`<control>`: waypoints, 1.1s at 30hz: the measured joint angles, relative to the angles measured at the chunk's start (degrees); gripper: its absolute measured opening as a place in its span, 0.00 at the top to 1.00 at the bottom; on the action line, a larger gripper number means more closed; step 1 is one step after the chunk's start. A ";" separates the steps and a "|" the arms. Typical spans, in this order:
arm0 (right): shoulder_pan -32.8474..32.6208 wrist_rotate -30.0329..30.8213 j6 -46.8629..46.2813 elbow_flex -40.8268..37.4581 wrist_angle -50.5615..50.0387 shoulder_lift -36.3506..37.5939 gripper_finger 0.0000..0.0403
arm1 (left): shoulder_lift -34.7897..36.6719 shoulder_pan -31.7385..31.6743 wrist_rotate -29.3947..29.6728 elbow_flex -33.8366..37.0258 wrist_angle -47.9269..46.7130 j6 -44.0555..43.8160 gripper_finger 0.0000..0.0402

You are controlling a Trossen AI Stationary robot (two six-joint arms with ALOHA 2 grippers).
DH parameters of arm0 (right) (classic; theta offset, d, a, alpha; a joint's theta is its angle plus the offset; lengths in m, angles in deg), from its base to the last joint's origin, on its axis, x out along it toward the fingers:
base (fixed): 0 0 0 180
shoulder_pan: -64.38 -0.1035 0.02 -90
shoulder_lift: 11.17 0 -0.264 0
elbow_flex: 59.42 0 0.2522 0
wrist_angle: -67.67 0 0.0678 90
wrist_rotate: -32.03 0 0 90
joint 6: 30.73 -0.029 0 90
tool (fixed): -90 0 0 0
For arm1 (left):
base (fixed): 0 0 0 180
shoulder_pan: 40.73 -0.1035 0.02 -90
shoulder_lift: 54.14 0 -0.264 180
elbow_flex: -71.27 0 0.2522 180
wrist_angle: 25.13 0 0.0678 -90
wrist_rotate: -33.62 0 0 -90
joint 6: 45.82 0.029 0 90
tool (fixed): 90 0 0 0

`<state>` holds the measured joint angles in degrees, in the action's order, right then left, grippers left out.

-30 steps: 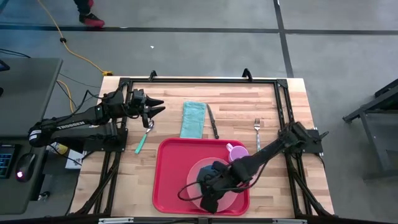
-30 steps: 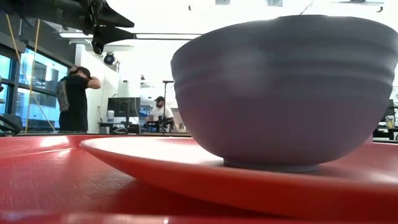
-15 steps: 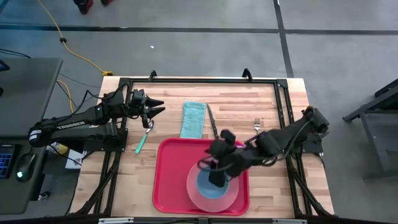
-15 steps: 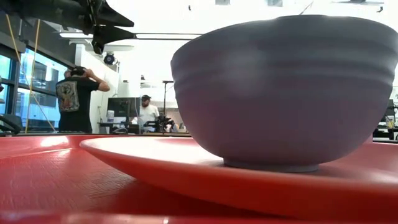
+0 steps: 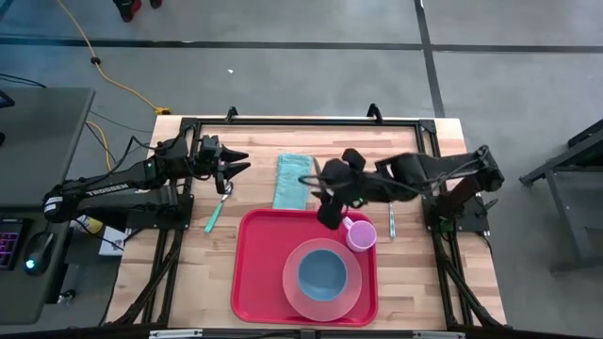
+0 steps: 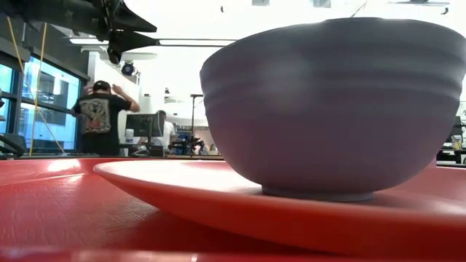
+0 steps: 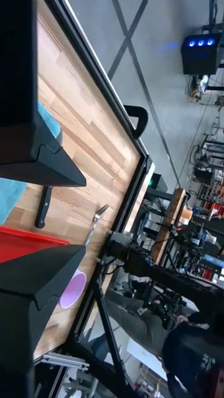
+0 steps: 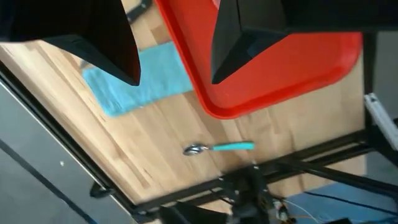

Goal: Set up tray
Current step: Put the blue napkin on the red serving tray to the left of the pink plate

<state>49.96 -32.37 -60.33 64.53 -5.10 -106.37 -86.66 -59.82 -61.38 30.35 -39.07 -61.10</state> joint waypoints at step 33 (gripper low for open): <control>26.29 -7.25 6.65 -15.10 -10.54 -0.07 0.55 | 0.01 0.00 13.64 -0.02 -18.13 -1.03 0.49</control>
<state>76.25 -39.63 -53.68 49.43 -15.64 -106.43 -86.65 -59.82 -47.74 30.33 -57.20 -62.13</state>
